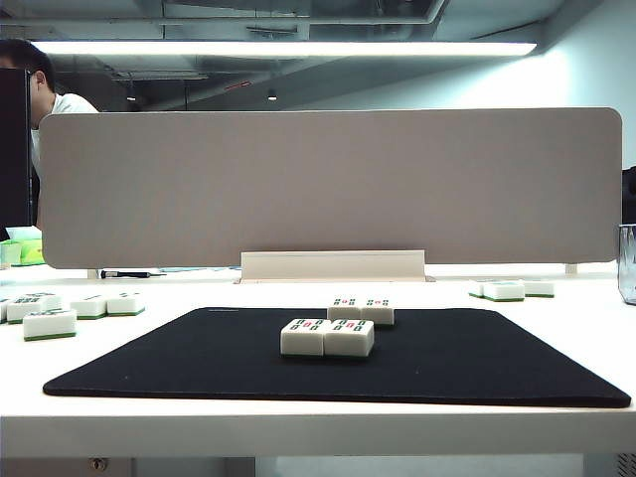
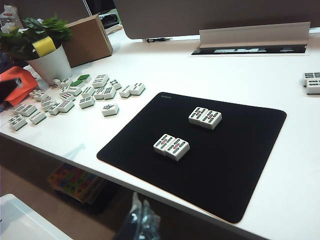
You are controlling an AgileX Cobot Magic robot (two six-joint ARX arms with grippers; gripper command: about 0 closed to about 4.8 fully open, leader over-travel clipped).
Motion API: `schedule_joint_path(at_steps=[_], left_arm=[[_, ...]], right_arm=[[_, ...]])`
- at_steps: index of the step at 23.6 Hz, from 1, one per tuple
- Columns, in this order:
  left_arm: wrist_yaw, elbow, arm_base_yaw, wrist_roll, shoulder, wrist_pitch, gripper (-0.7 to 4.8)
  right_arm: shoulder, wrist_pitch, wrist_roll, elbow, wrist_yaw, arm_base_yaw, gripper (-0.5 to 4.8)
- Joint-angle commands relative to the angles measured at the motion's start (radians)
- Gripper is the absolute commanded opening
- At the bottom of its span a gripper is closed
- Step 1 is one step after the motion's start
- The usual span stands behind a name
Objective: Arrange four mahjong tiles into a neat stack, creating two layers of paired tiles.
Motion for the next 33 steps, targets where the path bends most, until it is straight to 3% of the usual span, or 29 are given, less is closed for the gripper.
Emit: schedule_joint_path(at_steps=[1, 8, 15, 23, 27, 33], left_arm=[[0.051, 0.120, -0.001, 0.008, 0.129, 0.005, -0.06], [0.193, 0.363, -0.003, 0.000, 0.426, -0.002, -0.06], [0.196, 0.522, -0.065, 0.000, 0.644, -0.069, -0.06], [0.183, 0.641, -0.228, 0.000, 0.875, -0.093, -0.06], [0.107, 0.710, -0.341, 0.000, 1.033, -0.135, -0.06], [0.088, 0.818, -0.462, -0.028, 1.220, -0.199, -0.05]], right_arm=[[-0.010, 0.006, 0.001, 0.002, -0.001, 0.001, -0.01], [-0.010, 0.006, 0.001, 0.002, 0.001, 0.000, -0.01], [-0.010, 0.006, 0.001, 0.002, 0.001, 0.000, -0.01], [-0.010, 0.005, 0.001, 0.002, 0.002, 0.001, -0.01], [-0.010, 0.006, 0.001, 0.002, 0.004, 0.001, -0.01], [-0.010, 0.006, 0.000, 0.002, 0.009, 0.001, -0.01]])
